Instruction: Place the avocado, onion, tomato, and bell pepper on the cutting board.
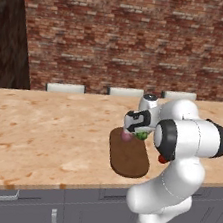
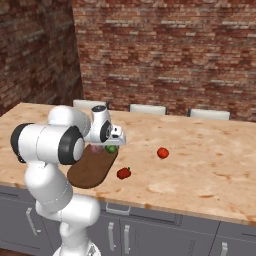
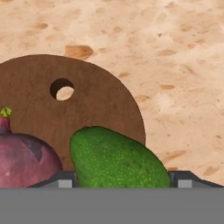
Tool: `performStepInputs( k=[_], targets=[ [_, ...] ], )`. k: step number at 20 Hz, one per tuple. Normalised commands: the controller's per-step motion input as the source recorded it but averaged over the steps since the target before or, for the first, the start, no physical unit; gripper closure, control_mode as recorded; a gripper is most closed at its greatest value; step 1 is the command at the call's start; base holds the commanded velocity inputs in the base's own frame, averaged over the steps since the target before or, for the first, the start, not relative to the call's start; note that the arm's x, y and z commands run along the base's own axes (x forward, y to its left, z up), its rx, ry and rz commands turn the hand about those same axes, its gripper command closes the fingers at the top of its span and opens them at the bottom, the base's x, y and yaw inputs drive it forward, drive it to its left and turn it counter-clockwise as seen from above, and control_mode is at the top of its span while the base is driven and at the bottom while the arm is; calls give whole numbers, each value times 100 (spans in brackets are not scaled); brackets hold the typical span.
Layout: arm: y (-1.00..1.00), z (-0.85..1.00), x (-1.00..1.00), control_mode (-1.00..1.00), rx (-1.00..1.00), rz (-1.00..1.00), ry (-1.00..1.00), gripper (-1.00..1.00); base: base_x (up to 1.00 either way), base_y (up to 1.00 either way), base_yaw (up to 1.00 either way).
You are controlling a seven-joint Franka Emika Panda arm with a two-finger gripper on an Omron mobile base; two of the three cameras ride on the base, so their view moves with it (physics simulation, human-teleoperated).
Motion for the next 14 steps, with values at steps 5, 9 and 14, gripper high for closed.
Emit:
performStepInputs(
  k=[5, 9, 14],
  targets=[
    [20, -8, -9, -100, 3, 0, 1, -100, 0, 0, 0],
    [19, -1, -17, -100, 4, 0, 4, -100, 0, 0, 0],
    [8, 0, -3, -100, 1, 0, 3, -100, 0, 0, 0]
  ],
)
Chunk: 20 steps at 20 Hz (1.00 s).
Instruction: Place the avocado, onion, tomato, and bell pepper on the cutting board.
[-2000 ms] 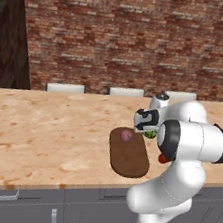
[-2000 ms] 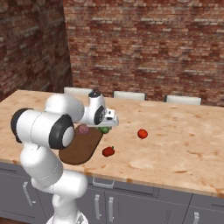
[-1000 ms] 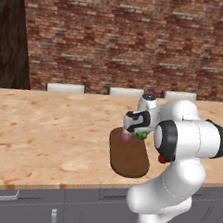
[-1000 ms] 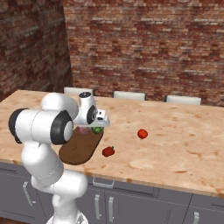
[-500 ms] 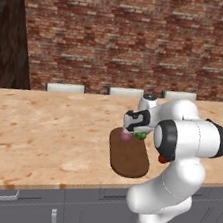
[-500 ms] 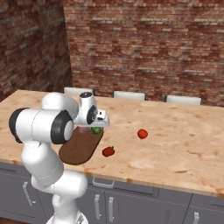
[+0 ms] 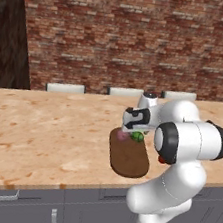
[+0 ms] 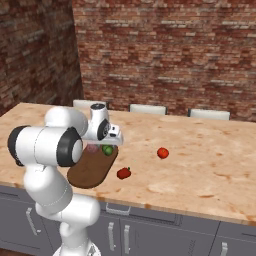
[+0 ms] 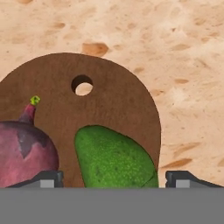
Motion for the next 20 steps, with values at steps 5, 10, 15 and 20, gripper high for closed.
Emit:
performStepInputs(
  k=[5, 10, 15, 20],
  targets=[
    [5, 5, 0, -100, 0, 0, 1, -100, 0, 0, 0],
    [0, 31, 0, -100, 0, 0, 0, -100, 0, 0, 0],
    [-15, 27, 0, -100, 0, 0, 0, -100, 0, 0, 0],
    [-40, 18, -19, -100, 0, -2, 0, -100, 0, 0, 0]
  ],
)
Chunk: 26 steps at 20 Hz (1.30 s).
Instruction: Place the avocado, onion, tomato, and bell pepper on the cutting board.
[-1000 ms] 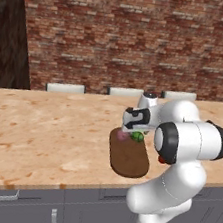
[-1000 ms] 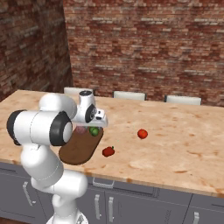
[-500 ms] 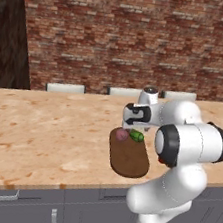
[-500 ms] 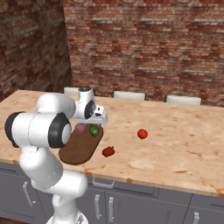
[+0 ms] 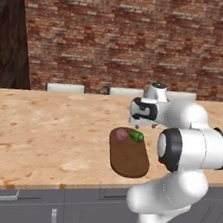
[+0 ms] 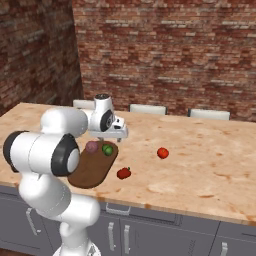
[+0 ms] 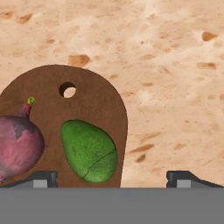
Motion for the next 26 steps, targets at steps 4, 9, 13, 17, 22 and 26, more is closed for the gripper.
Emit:
performStepInputs(
  k=[4, 9, 13, 17, 22, 26],
  targets=[
    [-49, 5, -27, -100, 0, -4, 0, -100, 0, 0, 0],
    [-56, 1, -7, -100, 0, -2, 0, -100, 0, 0, 0],
    [-56, 2, 0, -100, 0, -3, 0, -100, 0, 0, 0],
    [-65, 6, 20, -100, 0, -11, 0, -100, 0, 0, 0],
    [-47, 7, 30, -100, 0, -22, 0, -100, 0, 0, 0],
    [-38, 4, 31, -100, 0, -24, 0, -100, 0, 0, 0]
  ],
)
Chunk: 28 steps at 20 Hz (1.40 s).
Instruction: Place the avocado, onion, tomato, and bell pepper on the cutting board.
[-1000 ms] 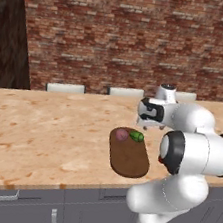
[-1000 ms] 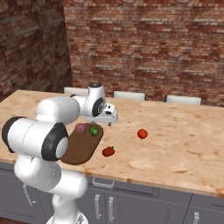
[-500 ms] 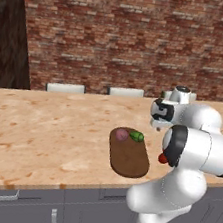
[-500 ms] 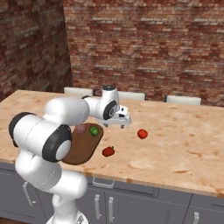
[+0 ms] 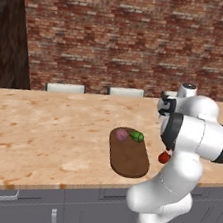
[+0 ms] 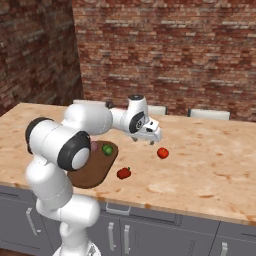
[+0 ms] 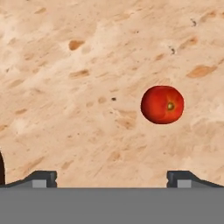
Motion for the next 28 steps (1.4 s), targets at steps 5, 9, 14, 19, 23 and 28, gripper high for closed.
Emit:
performStepInputs(
  k=[5, 9, 14, 19, 23, 28],
  targets=[
    [-45, 0, 30, -100, 0, -22, 0, -100, 0, 0, 0],
    [-51, 0, 23, -100, 0, -21, 2, -100, 0, 0, 0],
    [-33, -16, 16, -100, 0, -16, 1, -100, 0, 0, 0],
    [-22, -30, 4, -100, 1, -8, 0, -100, 0, 0, 0],
    [-6, -28, -19, -100, 2, -11, 0, -100, 0, 0, 0],
    [11, -17, -8, -100, 0, -8, 0, -100, 0, 0, 0]
  ],
)
